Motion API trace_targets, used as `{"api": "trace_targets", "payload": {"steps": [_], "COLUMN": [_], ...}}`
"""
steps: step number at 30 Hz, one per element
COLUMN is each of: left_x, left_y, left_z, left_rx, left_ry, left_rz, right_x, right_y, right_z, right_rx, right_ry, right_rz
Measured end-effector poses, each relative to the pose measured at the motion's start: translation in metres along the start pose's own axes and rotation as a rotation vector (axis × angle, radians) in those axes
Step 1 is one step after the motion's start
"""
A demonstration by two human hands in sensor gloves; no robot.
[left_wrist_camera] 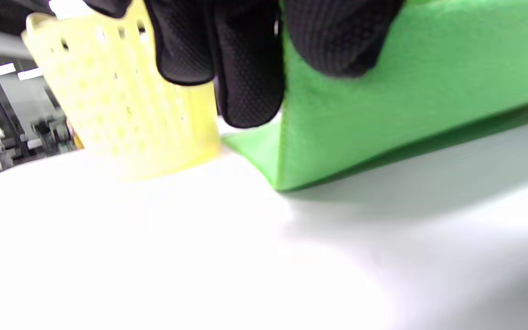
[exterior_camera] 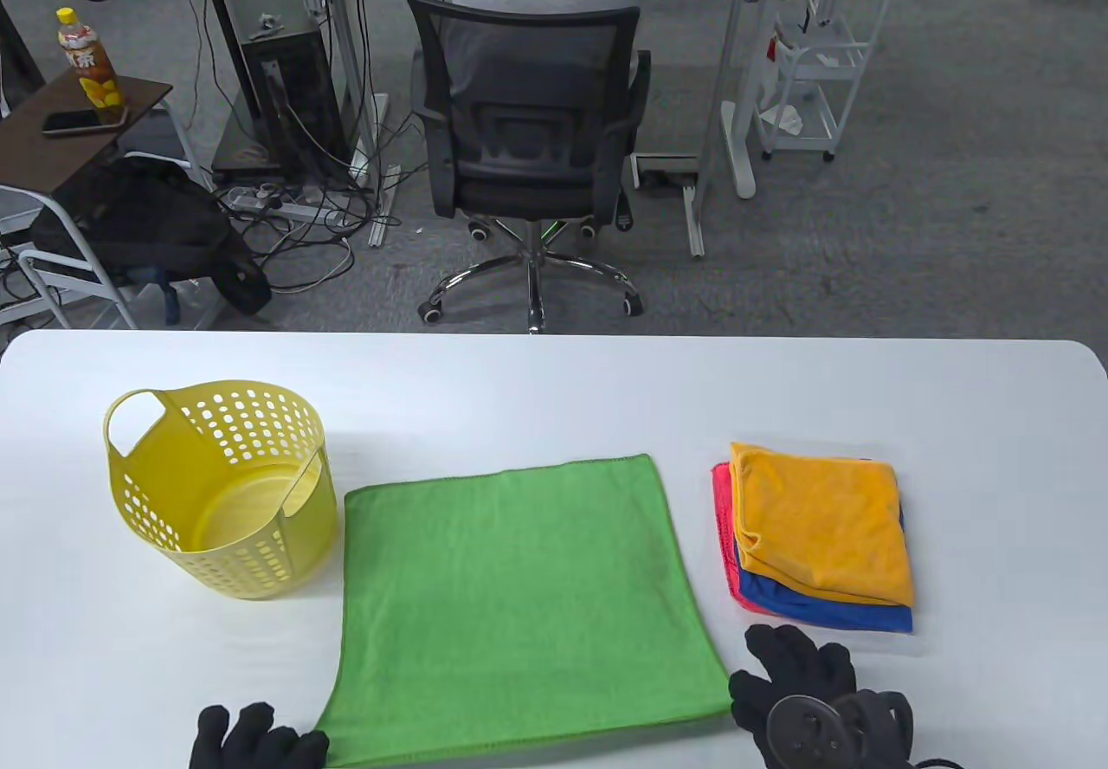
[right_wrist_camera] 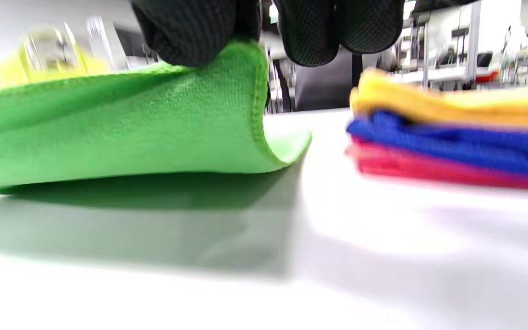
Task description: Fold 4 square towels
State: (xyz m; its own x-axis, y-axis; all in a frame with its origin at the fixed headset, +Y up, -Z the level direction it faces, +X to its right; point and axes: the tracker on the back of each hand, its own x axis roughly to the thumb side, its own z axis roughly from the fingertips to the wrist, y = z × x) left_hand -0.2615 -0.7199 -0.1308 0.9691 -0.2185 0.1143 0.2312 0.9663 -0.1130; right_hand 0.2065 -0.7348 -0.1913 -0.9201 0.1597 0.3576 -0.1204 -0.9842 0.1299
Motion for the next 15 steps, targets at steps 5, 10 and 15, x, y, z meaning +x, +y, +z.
{"api": "trace_targets", "payload": {"steps": [5,10,15], "left_x": [-0.012,-0.028,-0.038], "left_y": [0.013,0.015,-0.012], "left_z": [-0.021,-0.091,-0.144], "left_rx": [-0.034,-0.103,-0.247], "left_ry": [0.05,0.188,0.347], "left_rz": [0.093,0.175,0.227], "right_x": [0.0,-0.013,-0.026], "right_y": [-0.009,-0.023,-0.007], "right_z": [-0.014,-0.09,-0.149], "right_rx": [0.015,0.012,0.035], "right_ry": [0.02,0.119,0.28], "right_rz": [-0.03,-0.046,-0.09]}}
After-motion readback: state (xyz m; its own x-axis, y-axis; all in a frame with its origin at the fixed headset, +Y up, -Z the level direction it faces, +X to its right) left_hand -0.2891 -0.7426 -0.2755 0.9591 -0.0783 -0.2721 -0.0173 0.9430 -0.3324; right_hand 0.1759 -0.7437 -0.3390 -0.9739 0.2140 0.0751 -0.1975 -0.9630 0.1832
